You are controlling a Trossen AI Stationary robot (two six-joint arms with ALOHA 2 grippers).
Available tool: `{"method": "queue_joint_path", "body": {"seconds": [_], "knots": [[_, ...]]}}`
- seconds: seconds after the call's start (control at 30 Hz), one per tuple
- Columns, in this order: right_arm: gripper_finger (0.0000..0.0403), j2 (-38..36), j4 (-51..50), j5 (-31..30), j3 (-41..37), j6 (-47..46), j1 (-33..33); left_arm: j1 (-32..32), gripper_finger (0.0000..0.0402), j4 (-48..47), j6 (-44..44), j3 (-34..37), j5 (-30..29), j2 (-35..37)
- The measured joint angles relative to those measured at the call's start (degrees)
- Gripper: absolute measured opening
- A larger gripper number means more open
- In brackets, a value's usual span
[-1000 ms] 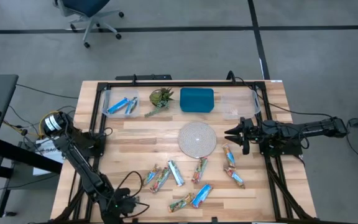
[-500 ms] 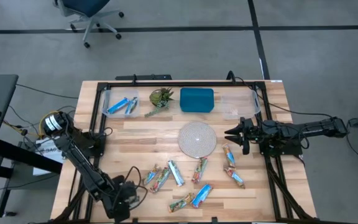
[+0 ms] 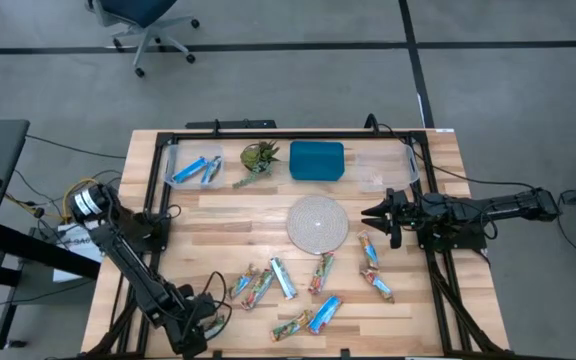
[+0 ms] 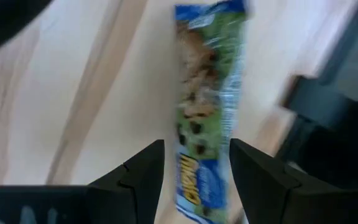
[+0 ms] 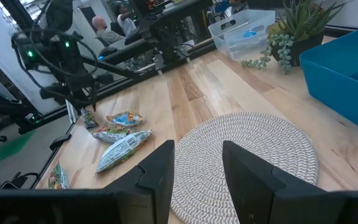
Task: Pick and place Granola Bars by type
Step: Put the blue granola bar into the left transparent bin
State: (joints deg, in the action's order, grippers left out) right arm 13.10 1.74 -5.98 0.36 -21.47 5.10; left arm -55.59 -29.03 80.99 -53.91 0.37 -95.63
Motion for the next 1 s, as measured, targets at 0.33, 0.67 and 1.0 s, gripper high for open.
{"method": "queue_joint_path", "body": {"seconds": [0.33,0.67,1.0], "knots": [[0.0127,0.0,0.0,0.0,0.0,0.0,0.0,-0.2,0.0174,0.3,-4.2,-3.4,0.3,-4.8],[0.0127,0.0,0.0,0.0,0.0,0.0,0.0,-0.2,0.0133,0.4,-4.2,-3.4,0.5,-4.8],[0.0127,0.0,0.0,0.0,0.0,0.0,0.0,0.1,0.0041,0.5,-4.2,-3.4,0.3,-4.8]]}}
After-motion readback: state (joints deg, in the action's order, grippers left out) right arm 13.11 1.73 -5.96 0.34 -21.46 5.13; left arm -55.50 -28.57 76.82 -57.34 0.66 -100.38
